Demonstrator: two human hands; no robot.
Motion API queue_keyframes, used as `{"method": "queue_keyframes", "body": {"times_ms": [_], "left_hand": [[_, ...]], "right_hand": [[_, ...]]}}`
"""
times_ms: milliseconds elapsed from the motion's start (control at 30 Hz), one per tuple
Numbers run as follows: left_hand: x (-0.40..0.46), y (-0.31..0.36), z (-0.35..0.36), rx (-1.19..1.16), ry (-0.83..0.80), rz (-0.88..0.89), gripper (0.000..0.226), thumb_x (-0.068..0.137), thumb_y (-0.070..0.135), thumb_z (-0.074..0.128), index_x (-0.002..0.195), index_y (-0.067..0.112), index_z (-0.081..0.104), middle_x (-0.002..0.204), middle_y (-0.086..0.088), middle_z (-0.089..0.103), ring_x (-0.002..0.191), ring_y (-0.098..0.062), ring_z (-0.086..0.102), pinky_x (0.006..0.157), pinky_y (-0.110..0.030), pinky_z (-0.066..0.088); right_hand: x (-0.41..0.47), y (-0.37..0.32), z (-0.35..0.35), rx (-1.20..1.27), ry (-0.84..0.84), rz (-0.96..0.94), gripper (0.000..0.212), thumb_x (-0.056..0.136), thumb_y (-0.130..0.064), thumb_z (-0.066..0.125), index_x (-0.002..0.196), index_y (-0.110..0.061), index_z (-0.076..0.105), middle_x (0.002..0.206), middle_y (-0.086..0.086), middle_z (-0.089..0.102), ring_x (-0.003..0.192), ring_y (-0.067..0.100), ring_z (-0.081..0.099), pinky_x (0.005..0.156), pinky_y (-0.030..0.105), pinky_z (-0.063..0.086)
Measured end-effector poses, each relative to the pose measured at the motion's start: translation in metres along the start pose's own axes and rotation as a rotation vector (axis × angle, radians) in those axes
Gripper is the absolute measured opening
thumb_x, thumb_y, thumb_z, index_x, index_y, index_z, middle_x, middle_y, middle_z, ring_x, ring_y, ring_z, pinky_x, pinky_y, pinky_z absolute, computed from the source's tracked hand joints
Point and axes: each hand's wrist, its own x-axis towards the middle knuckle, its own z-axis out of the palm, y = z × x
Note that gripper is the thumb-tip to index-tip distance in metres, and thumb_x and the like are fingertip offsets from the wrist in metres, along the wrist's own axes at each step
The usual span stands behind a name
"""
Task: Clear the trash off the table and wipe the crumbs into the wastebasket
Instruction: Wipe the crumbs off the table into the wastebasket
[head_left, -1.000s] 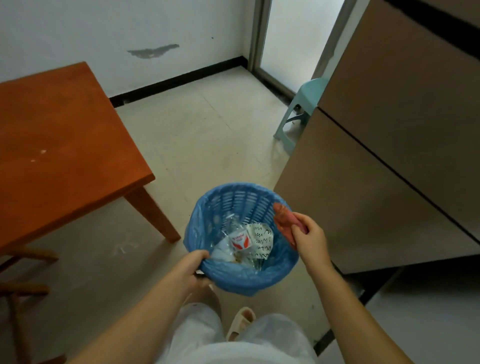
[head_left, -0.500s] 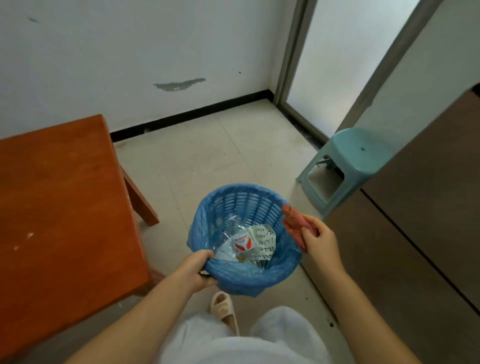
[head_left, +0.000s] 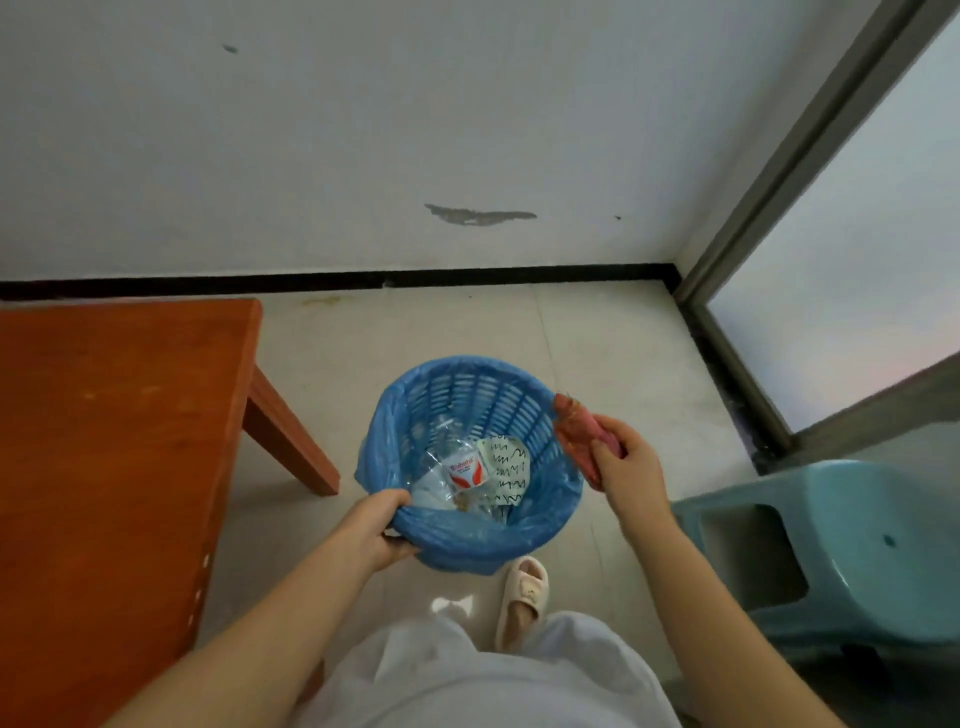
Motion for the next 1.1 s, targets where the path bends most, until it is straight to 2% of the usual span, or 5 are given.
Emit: {"method": "queue_keyframes", "body": {"times_ms": [267, 400, 567, 700, 1100], "left_hand": [[0.045, 0.102, 0.083, -0.253, 0.076, 0.051, 0.014, 0.084, -0.007, 0.039, 0.088, -0.002, 0.052, 0.078, -0.015, 0.055, 0.069, -0.027, 0.054, 0.036, -0.034, 0.053], [0.085, 0.162, 0.090, -0.335, 0.169, 0.044, 0.010, 0.086, -0.003, 0.041, 0.091, -0.002, 0.050, 0.077, -0.015, 0.051, 0.076, -0.030, 0.053, 0.071, -0.045, 0.052], [0.126, 0.256, 0.072, -0.444, 0.219, 0.053, 0.005, 0.087, -0.002, 0.045, 0.083, 0.001, 0.047, 0.079, -0.015, 0.049, 0.068, -0.028, 0.051, 0.042, -0.039, 0.054], [0.148, 0.344, 0.053, -0.503, 0.242, 0.101, 0.022, 0.089, 0.000, 0.045, 0.110, 0.005, 0.045, 0.081, -0.014, 0.049, 0.068, -0.026, 0.050, 0.066, -0.041, 0.051], [0.222, 0.510, -0.040, -0.969, 0.386, 0.108, 0.007, 0.086, -0.003, 0.042, 0.086, 0.001, 0.047, 0.082, -0.015, 0.053, 0.070, -0.027, 0.054, 0.032, -0.037, 0.050]], "right_hand": [[0.175, -0.091, 0.037, -0.100, -0.241, -0.098, 0.021, 0.090, -0.016, 0.050, 0.085, -0.032, 0.063, 0.078, -0.003, 0.068, 0.073, 0.016, 0.064, 0.066, 0.033, 0.053], [0.243, -0.125, 0.098, -0.169, -0.385, -0.150, 0.017, 0.091, -0.017, 0.049, 0.094, -0.026, 0.064, 0.085, -0.001, 0.069, 0.082, 0.019, 0.065, 0.074, 0.036, 0.056], [0.321, -0.175, 0.198, -0.157, -0.495, -0.182, 0.021, 0.092, -0.019, 0.049, 0.104, -0.022, 0.066, 0.088, 0.002, 0.071, 0.082, 0.018, 0.066, 0.071, 0.031, 0.055], [0.364, -0.231, 0.280, -0.150, -0.594, -0.217, 0.024, 0.093, -0.012, 0.046, 0.099, -0.026, 0.064, 0.083, -0.009, 0.067, 0.078, 0.009, 0.063, 0.066, 0.023, 0.050], [0.460, -0.342, 0.564, -0.374, -1.051, -0.434, 0.024, 0.088, -0.008, 0.049, 0.098, -0.020, 0.067, 0.075, 0.001, 0.069, 0.065, 0.015, 0.060, 0.059, 0.026, 0.047]]}}
